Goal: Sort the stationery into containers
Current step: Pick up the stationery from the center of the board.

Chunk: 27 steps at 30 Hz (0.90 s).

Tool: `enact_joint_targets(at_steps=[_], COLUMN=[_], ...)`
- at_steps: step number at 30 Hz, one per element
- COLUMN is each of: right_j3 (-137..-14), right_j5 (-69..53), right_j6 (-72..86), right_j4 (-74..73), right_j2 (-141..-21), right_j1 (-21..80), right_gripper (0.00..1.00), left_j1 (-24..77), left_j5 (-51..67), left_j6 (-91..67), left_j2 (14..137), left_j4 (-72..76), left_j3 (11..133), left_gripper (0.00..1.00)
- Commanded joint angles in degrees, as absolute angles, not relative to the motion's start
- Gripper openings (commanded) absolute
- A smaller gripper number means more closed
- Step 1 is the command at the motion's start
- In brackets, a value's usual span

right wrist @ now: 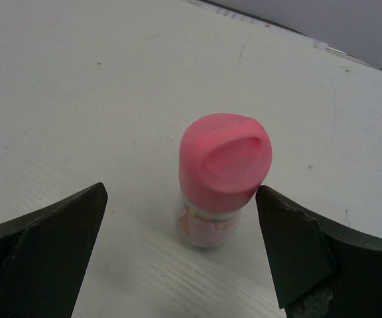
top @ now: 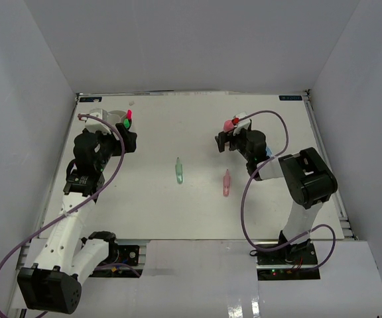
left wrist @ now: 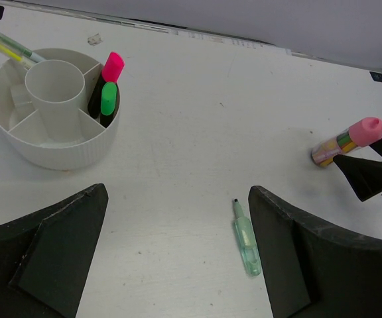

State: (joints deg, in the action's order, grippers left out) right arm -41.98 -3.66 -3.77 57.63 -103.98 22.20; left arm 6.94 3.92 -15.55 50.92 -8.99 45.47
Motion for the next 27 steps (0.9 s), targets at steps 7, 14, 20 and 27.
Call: enact_joint_targets(at_steps=[7,14,20,27], right_j3=[-44.47,-46.93,-48.95,-49.13], right_j5=[-5.97,-7.91,-8.61,-10.89], right_j6=[-0.44,1.32,0.70,0.27], right_j4=[63.98,62.49,60.56,60.64], right_j2=[-107.58,-108.98,-110.21,-110.13], right_j1=[19.60,18.37,18.19,18.02], right_gripper=[0.93,0.87,0.76,0.55], left_j1=[6.94,7.03,6.94,7.03], left_j5=[5.18,5.36,5.45,5.71], left_j6=[-16.00,-16.00,-15.91,-15.91], left_j2=[50.54,50.63,50.89,50.98], left_j4=[-8.44,-8.44,-8.35,-8.35], left_j3=[46.58,46.58,46.58,46.50], left_gripper=[0.98,0.98,0.98,0.98])
